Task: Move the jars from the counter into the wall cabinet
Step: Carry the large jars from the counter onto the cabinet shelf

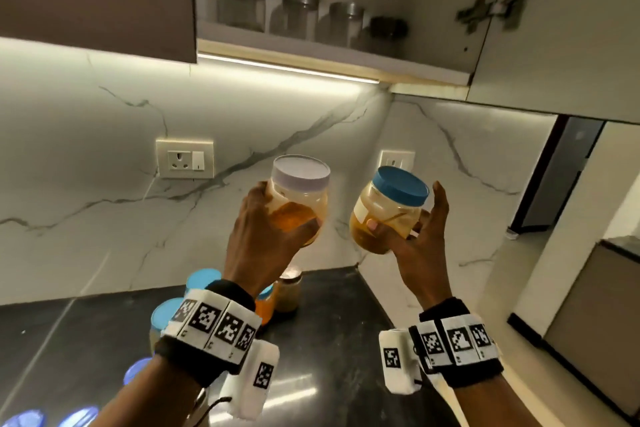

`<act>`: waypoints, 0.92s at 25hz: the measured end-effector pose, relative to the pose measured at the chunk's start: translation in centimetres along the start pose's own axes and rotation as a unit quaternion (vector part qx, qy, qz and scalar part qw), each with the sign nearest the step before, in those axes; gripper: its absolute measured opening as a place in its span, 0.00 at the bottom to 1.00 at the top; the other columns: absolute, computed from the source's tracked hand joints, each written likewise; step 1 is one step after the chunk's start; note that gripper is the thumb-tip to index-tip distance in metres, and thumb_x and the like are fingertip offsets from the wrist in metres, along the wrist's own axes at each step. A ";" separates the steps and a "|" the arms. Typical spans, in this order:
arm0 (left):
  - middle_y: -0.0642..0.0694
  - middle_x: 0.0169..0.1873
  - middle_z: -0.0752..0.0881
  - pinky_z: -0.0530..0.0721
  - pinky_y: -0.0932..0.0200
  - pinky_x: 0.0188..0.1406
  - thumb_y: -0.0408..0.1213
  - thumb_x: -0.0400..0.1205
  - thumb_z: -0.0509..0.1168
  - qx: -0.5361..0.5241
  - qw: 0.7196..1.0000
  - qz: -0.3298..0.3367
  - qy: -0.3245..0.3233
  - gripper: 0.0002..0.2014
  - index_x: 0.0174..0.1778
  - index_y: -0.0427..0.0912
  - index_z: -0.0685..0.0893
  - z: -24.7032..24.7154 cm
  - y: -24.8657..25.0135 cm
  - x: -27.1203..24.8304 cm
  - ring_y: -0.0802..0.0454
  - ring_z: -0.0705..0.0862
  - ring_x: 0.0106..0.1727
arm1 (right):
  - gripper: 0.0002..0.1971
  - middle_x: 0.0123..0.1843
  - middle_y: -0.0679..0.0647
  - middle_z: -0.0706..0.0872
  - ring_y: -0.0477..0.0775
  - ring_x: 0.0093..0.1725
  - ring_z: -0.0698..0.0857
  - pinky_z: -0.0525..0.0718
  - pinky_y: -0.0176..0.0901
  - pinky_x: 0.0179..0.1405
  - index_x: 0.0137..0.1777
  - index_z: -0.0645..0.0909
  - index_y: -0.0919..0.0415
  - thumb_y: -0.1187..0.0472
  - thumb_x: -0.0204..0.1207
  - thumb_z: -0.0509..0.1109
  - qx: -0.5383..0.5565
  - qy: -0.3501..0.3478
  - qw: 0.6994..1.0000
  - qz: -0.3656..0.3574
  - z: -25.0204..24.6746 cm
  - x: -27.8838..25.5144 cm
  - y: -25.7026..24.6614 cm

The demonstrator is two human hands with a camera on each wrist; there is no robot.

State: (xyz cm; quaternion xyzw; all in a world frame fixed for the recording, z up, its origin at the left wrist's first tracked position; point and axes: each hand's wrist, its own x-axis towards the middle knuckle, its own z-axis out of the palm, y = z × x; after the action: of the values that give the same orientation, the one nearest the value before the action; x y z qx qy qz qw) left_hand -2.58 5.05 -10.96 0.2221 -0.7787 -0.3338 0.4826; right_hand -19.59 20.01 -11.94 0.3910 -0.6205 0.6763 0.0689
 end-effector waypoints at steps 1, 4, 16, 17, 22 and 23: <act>0.47 0.60 0.81 0.81 0.56 0.51 0.54 0.66 0.76 0.002 1.000 0.012 0.002 0.37 0.68 0.48 0.70 -0.4 0.9 0.7 0.52 0.81 0.57 | 0.52 0.59 0.36 0.76 0.42 0.57 0.81 0.79 0.27 0.47 0.81 0.46 0.45 0.60 0.66 0.79 -0.002 0.006 1.000 -0.014 -0.3 1.0 -1.0; 0.49 0.57 0.82 0.82 0.55 0.47 0.57 0.66 0.75 0.001 0.999 0.050 0.013 0.34 0.64 0.49 0.72 -1.7 3.6 2.5 0.53 0.82 0.53 | 0.55 0.54 0.30 0.74 0.36 0.51 0.81 0.77 0.30 0.44 0.82 0.45 0.46 0.56 0.64 0.81 -0.017 0.021 0.999 -0.033 -1.2 3.9 -4.0; 0.64 0.51 0.78 0.71 0.69 0.40 0.54 0.67 0.75 -0.019 0.992 0.127 0.016 0.36 0.70 0.54 0.70 -5.7 16.1 10.1 0.62 0.77 0.50 | 0.57 0.69 0.37 0.73 0.55 0.64 0.81 0.80 0.63 0.65 0.79 0.43 0.32 0.42 0.59 0.81 -0.047 0.038 0.976 -0.209 -5.1 16.2 -16.2; 0.65 0.49 0.78 0.70 0.72 0.38 0.53 0.68 0.75 -0.029 0.991 0.132 0.013 0.35 0.70 0.54 0.69 -5.8 17.0 11.1 0.64 0.78 0.48 | 0.56 0.70 0.38 0.72 0.55 0.63 0.81 0.80 0.62 0.64 0.80 0.42 0.34 0.42 0.61 0.80 -0.072 0.032 0.971 -0.225 -5.0 17.5 -17.0; 0.50 0.63 0.75 0.74 0.63 0.40 0.51 0.70 0.74 0.013 0.989 0.150 0.006 0.48 0.79 0.59 0.49 -6.4 20.4 16.2 0.52 0.76 0.54 | 0.45 0.63 0.59 0.83 0.57 0.49 0.87 0.87 0.52 0.51 0.79 0.54 0.45 0.43 0.67 0.76 -0.229 0.000 0.942 -0.245 -4.4 24.5 -20.0; 0.47 0.67 0.75 0.75 0.62 0.40 0.50 0.70 0.74 0.029 0.988 0.152 0.002 0.50 0.79 0.61 0.46 -6.4 20.8 17.1 0.51 0.76 0.54 | 0.44 0.63 0.58 0.82 0.57 0.49 0.86 0.88 0.52 0.50 0.77 0.55 0.47 0.44 0.67 0.77 -0.246 -0.013 0.941 -0.232 -4.1 26.0 -20.3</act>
State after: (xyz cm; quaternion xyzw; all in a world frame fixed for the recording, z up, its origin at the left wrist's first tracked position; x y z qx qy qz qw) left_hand -4.80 5.78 16.62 0.1155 -0.8119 -0.2336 0.5224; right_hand -27.45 17.97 20.31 0.5034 -0.6605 0.4631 0.3096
